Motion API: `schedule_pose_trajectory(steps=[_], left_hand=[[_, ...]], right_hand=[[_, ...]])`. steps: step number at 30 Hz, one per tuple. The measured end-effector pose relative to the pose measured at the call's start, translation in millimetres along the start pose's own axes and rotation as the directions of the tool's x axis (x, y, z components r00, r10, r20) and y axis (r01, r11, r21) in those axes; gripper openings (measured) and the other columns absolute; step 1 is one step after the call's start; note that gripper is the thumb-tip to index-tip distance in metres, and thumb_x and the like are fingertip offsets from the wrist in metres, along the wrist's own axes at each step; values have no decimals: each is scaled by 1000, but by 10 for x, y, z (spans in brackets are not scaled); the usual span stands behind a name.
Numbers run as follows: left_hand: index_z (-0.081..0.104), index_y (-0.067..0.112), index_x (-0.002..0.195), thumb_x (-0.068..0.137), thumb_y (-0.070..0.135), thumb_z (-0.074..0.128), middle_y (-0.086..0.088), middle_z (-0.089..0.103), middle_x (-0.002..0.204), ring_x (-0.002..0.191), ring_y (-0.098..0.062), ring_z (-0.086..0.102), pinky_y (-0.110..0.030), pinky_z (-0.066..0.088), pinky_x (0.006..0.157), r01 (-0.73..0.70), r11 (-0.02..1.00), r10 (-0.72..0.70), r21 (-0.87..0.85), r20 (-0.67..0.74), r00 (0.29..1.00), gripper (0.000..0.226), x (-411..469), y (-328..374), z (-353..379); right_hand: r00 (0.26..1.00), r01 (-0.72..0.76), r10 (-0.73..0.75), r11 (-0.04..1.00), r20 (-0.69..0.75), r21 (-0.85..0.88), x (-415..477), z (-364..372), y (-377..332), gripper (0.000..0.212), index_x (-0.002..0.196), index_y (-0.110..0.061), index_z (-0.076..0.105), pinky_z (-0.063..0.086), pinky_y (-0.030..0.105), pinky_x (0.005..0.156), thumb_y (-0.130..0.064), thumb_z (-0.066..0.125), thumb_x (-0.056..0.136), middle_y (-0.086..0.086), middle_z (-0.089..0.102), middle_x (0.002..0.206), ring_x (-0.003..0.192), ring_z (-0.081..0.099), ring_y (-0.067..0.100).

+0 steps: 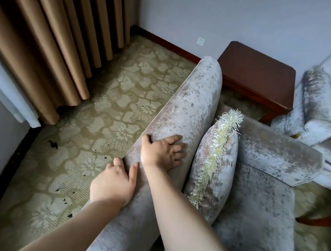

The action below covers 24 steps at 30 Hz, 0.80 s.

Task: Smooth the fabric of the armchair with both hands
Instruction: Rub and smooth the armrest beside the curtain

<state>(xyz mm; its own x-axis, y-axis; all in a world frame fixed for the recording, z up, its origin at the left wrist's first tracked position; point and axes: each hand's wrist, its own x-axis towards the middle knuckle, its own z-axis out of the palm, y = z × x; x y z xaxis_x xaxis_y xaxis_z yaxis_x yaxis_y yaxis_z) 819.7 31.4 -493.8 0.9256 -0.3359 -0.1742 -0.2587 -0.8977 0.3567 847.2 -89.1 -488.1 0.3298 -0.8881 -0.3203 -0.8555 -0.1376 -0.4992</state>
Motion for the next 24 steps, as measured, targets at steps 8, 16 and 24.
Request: schedule_pose_trajectory(steps=[8,16,24], left_hand=[[36,15,93,89,58,19,-14,57,109,94,-35,60,-38,40,68,-30,999,31,-42,37,999,47,-26,-3,-18],[41,13,102,85,59,20,-14,56,111,97,-36,59,-40,42,74,-42,998,42,-44,8,999,53,75,-115,60],[38,16,92,87,59,22,-14,59,105,92,-36,59,-36,34,66,-50,999,49,-11,-34,998,46,82,-161,83]], right_hand=[[1000,-3,2,1000,-28,-20,-48,-10,-6,116,150,-4,0,12,61,113,-66,52,66,28,8,156,142,9,47],[985,-5,5,1000,-172,-4,-11,210,-20,121,149,-6,7,10,59,113,-76,51,60,27,14,154,143,11,45],[983,5,5,999,-184,53,-72,222,-14,117,150,-5,8,6,60,113,-70,54,65,29,11,155,144,7,46]])
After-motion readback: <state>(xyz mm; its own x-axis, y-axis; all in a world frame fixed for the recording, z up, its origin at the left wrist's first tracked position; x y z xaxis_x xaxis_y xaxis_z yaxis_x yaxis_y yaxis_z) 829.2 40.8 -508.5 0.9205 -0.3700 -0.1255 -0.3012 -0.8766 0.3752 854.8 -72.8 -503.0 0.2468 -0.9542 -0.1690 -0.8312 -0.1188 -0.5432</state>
